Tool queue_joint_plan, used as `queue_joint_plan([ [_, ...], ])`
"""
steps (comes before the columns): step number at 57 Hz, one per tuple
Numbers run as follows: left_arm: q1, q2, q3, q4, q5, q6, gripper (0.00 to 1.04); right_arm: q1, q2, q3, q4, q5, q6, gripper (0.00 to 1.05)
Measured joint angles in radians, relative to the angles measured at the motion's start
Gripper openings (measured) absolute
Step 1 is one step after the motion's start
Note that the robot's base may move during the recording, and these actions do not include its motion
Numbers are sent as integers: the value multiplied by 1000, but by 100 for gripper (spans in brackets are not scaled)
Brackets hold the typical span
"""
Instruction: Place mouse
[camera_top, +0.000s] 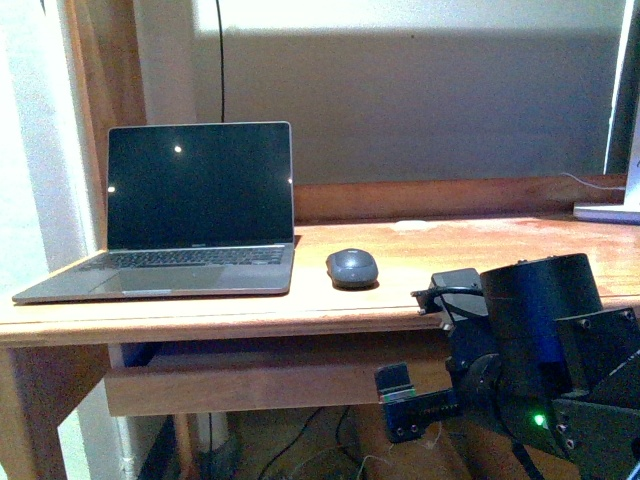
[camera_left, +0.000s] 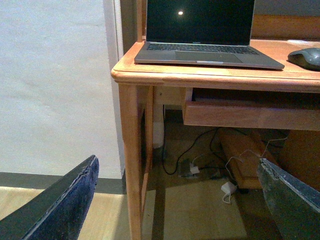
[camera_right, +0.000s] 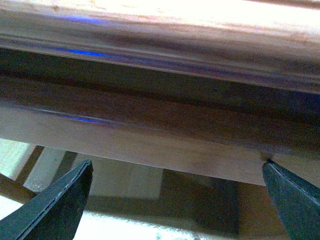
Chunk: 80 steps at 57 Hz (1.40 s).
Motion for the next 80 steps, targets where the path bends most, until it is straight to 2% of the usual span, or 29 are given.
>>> queue_joint_plan([
  [8,0,0,0,0,0,0,97,12,7,20,-16,25,19,104],
  [18,0,0,0,0,0,0,97,11,-2,18,-18,7,27,104],
  [27,0,0,0,0,0,0,97,-11,-77,-37,-27,-129,25,104],
  [40,0,0,0,0,0,0,97,-67,-339,-223,-43,-283,22,104],
  [51,0,0,0,0,0,0,97,-171,-547,-356,-68,-315,32,104],
  [64,0,0,0,0,0,0,97,-257,-890,-562,-75,-351,124,104],
  [72,0,0,0,0,0,0,97,-298,-1101,-687,-127,-380,161,104],
  [80,0,0,0,0,0,0,97,-300,-1291,-763,-204,-388,172,104],
])
